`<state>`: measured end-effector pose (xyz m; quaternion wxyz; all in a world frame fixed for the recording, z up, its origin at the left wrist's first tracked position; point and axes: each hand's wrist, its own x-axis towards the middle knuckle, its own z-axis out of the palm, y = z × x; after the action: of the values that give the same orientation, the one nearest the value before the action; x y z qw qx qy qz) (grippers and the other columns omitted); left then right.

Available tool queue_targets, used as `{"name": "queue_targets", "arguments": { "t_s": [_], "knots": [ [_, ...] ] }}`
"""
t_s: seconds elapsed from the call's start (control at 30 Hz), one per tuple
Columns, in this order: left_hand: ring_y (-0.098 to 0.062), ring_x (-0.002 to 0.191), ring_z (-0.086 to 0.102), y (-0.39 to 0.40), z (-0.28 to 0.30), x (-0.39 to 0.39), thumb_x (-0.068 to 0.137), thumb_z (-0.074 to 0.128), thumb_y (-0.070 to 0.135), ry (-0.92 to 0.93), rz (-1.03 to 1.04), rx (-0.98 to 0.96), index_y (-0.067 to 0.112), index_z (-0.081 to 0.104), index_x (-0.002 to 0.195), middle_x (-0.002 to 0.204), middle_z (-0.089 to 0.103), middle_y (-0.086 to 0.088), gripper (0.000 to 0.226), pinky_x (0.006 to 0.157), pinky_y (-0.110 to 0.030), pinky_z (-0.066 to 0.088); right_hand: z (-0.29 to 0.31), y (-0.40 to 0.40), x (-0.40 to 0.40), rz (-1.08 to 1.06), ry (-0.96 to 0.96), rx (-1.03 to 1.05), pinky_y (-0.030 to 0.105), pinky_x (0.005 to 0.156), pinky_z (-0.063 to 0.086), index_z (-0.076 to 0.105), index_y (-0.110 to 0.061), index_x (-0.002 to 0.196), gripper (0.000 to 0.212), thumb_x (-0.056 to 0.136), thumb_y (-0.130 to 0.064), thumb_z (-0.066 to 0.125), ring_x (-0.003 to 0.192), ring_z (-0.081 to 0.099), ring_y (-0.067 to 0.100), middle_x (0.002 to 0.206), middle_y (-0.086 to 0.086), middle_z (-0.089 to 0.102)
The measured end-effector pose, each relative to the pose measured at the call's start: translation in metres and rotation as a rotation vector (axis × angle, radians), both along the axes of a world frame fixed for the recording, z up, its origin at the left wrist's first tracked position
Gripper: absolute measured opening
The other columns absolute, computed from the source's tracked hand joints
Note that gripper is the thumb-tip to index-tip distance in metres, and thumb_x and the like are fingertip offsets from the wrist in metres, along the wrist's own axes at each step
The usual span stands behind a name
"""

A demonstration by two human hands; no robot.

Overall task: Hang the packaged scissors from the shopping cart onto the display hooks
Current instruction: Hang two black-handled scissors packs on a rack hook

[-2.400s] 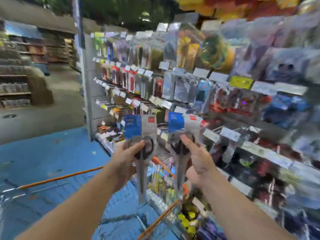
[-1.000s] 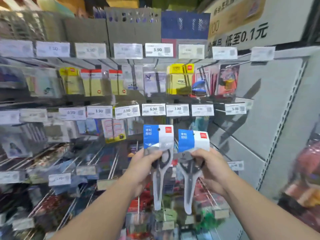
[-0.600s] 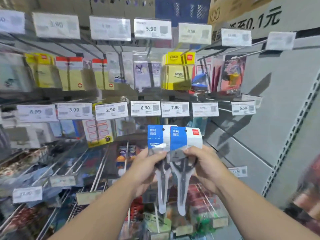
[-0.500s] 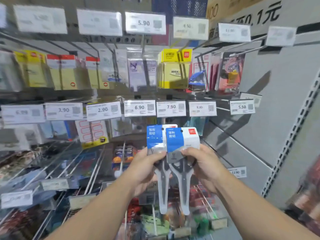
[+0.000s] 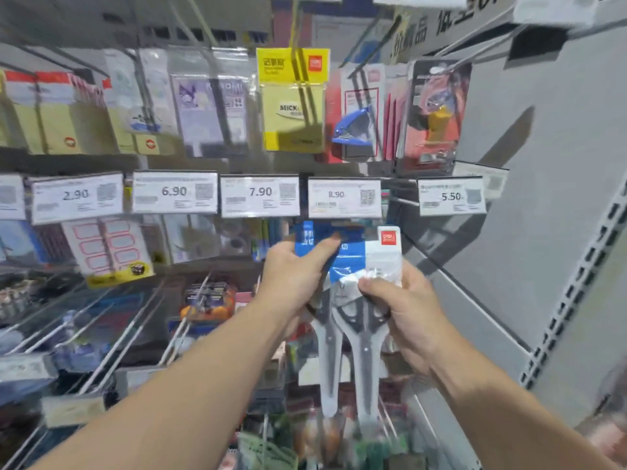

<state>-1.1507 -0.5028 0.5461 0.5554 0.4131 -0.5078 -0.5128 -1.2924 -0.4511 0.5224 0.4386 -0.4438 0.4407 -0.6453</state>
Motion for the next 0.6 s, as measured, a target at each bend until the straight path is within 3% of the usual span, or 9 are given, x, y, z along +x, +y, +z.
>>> {"name": "queue_targets", "arguments": {
  "t_s": [0.1,0.2,0.27,0.3,0.37,0.5,0.6],
  "knots": [
    [-0.023,0.064,0.067,-0.006,0.000,-0.016,0.075,0.079,0.039,0.030,0.040,-0.019,0.017,0.074,0.073,0.069,0.074,-0.005,0.024,0.063,-0.038,0.053,0.005,-0.012,-0.013,0.024,0.041,-0.027,0.015,0.039,0.039,0.062,-0.014,0.113,0.044,0.081,0.016,0.063,0.042,0.053,0.001,0.068,-0.003,0.070],
    [-0.027,0.072,0.071,-0.009,0.002,-0.025,0.072,0.081,0.044,0.068,0.019,-0.018,0.025,0.072,0.081,0.078,0.077,-0.010,0.022,0.066,-0.042,0.056,0.009,-0.022,-0.020,0.017,0.039,-0.057,0.014,0.041,0.041,0.066,-0.015,0.105,0.028,0.086,0.004,0.070,0.045,0.056,0.001,0.073,-0.002,0.071],
    [-0.032,0.087,0.076,-0.011,0.003,-0.027,0.073,0.079,0.044,0.106,0.010,-0.033,0.027,0.073,0.090,0.091,0.079,-0.009,0.025,0.078,-0.053,0.060,0.014,-0.027,-0.022,0.001,0.062,-0.081,0.020,0.054,0.054,0.073,-0.020,0.092,0.013,0.089,-0.008,0.075,0.060,0.068,0.008,0.078,-0.002,0.077],
    [-0.033,0.091,0.075,-0.011,0.003,-0.026,0.078,0.078,0.039,0.129,0.018,-0.048,0.025,0.073,0.094,0.094,0.079,-0.008,0.023,0.080,-0.054,0.059,0.017,-0.029,-0.024,0.011,0.068,-0.077,0.029,0.066,0.061,0.076,-0.019,0.088,0.010,0.088,-0.009,0.077,0.070,0.074,0.016,0.083,0.003,0.080],
    [-0.033,0.093,0.075,-0.010,0.003,-0.023,0.085,0.074,0.029,0.147,0.029,-0.091,0.018,0.074,0.101,0.096,0.079,-0.009,0.019,0.081,-0.051,0.059,0.021,-0.030,-0.025,0.094,0.036,-0.043,0.046,0.086,0.062,0.079,-0.009,0.094,0.012,0.085,-0.003,0.076,0.085,0.076,0.030,0.095,0.019,0.081],
    [-0.033,0.087,0.076,-0.007,-0.002,-0.013,0.086,0.072,0.017,0.139,0.041,-0.167,0.004,0.073,0.096,0.093,0.078,-0.019,0.016,0.082,-0.049,0.060,0.029,-0.030,-0.024,0.207,0.070,-0.015,0.052,0.094,0.058,0.071,0.007,0.111,0.042,0.069,0.007,0.078,0.099,0.073,0.045,0.112,0.035,0.072],
    [-0.024,0.072,0.075,-0.002,0.002,-0.011,0.091,0.065,0.009,0.201,0.011,-0.203,0.006,0.072,0.087,0.080,0.077,-0.012,0.009,0.065,-0.033,0.061,0.031,-0.030,-0.020,0.186,0.062,-0.027,0.056,0.096,0.057,0.070,0.009,0.108,0.043,0.068,0.001,0.081,0.098,0.073,0.046,0.106,0.036,0.073]
  ]
}}
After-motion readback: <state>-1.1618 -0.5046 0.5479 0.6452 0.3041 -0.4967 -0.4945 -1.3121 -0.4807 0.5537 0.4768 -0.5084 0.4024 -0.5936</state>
